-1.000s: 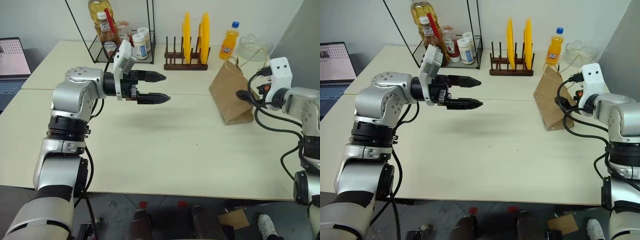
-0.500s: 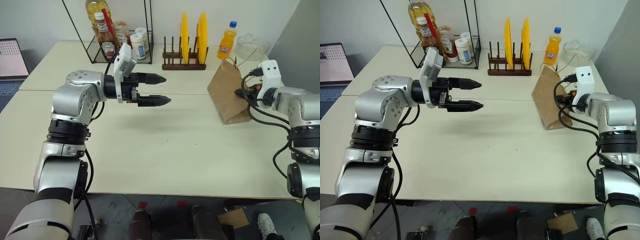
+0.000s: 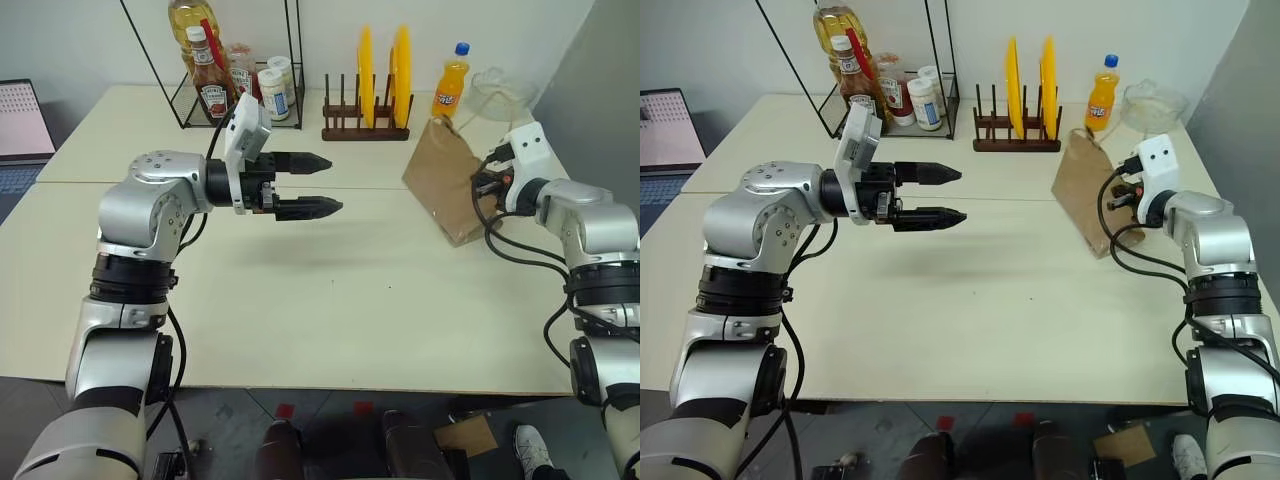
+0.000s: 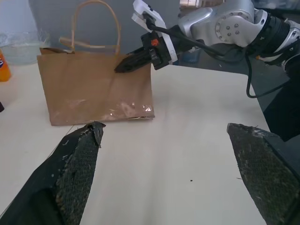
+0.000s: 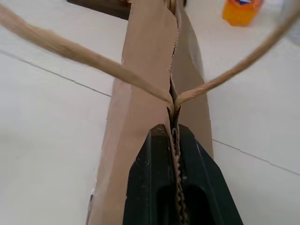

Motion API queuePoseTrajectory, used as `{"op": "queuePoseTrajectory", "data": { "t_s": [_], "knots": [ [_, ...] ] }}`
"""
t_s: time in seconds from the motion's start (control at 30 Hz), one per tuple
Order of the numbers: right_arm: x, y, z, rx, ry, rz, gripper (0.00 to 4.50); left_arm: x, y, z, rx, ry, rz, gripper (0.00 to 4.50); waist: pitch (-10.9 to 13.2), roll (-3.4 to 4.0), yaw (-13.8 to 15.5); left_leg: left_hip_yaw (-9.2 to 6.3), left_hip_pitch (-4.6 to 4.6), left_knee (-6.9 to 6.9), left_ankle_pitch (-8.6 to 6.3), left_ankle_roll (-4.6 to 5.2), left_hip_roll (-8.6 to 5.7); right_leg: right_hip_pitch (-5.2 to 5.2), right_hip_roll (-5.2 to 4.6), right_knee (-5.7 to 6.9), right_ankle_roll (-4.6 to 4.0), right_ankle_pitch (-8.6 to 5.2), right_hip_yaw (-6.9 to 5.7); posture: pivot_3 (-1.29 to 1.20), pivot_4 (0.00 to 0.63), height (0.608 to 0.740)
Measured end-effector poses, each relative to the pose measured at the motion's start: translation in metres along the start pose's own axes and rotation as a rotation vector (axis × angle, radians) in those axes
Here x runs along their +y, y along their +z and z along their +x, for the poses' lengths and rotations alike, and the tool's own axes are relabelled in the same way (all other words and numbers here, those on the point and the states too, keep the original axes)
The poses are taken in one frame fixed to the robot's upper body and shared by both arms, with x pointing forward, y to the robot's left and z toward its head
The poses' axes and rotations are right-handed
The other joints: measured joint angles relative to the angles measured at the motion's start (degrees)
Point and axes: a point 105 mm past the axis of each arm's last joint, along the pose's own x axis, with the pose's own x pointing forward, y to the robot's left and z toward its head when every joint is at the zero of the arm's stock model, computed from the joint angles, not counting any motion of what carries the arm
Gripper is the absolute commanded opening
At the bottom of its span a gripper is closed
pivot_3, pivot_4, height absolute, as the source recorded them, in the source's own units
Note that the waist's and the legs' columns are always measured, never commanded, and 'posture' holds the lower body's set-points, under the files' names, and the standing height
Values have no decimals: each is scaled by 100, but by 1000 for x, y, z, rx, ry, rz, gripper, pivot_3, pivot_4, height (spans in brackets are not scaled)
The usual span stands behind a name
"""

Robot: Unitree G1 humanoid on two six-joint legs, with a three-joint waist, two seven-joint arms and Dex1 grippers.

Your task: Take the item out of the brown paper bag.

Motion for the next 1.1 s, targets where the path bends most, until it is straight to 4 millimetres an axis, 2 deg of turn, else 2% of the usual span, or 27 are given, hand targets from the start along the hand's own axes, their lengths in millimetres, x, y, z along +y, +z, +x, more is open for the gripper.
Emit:
{"op": "queuePoseTrajectory", "data": {
  "t_s": [0.1, 0.23, 0.33, 0.47, 0.57, 0.67, 0.73, 0.87, 0.97, 1.1],
  "knots": [
    [20, 12, 0, -59, 123, -73, 26, -1, -14, -12, 14, 62, -16, 4500, 5, 8, -71, 0, 3, -1, 1, 1, 0, -1, 1, 5, 0, 0, 2, 0, 150, 740],
    [49, 29, 7, -125, 266, -142, 26, -6, -52, -31, 58, 193, -86, 4500, 6, 10, -134, -2, 5, 4, 4, 0, 1, -1, 0, 13, 0, 0, 1, 0, 150, 740],
    [78, 42, 20, -167, 377, -202, 26, -8, -65, -49, 41, 345, -106, 4500, 6, 10, -132, -5, 6, 8, 10, -1, 1, 0, 0, 31, 0, 0, -2, 0, 150, 740],
    [101, 51, 34, -203, 475, -229, 26, -20, -78, -67, 43, 479, -129, 4500, 6, 10, -125, -4, 10, 9, 12, -1, 1, 0, -2, 42, 0, 0, -2, 0, 150, 740],
    [123, 54, 47, -210, 553, -265, 26, -33, -79, -69, 19, 535, -160, 4500, 6, 9, -104, -7, 10, 9, 13, 0, 2, 0, -2, 50, 0, 0, -3, 0, 150, 740],
    [143, 52, 58, -212, 632, -302, 26, -42, -69, -74, -20, 571, -164, 4500, 7, 5, -83, -10, 10, 9, 15, 0, 2, 1, -2, 53, -1, 0, -6, 0, 150, 740],
    [148, 51, 62, -206, 662, -318, 26, -47, -64, -80, -32, 597, -166, 4500, 7, 5, -83, -9, 10, 10, 16, -1, 1, 2, -4, 53, -1, 1, -7, 0, 150, 740],
    [153, 45, 70, -177, 684, -374, 26, -53, -70, -91, 1, 646, -185, 4500, 7, 5, -80, -9, 16, 8, 17, -2, 1, 3, -3, 54, -1, 0, -6, 0, 150, 740],
    [156, 42, 74, -173, 679, -420, 657, -52, -71, -93, 10, 660, -186, 4500, 7, 5, -83, -8, 18, 8, 16, -2, 1, 4, -2, 55, -1, 1, -5, 0, 150, 740],
    [153, 45, 75, -173, 662, -456, 1996, -52, -70, -94, 17, 665, -182, 4500, 7, 5, -87, -8, 26, 7, 17, -2, 1, 10, -2, 57, -1, 1, -5, 0, 150, 740]
  ]
}}
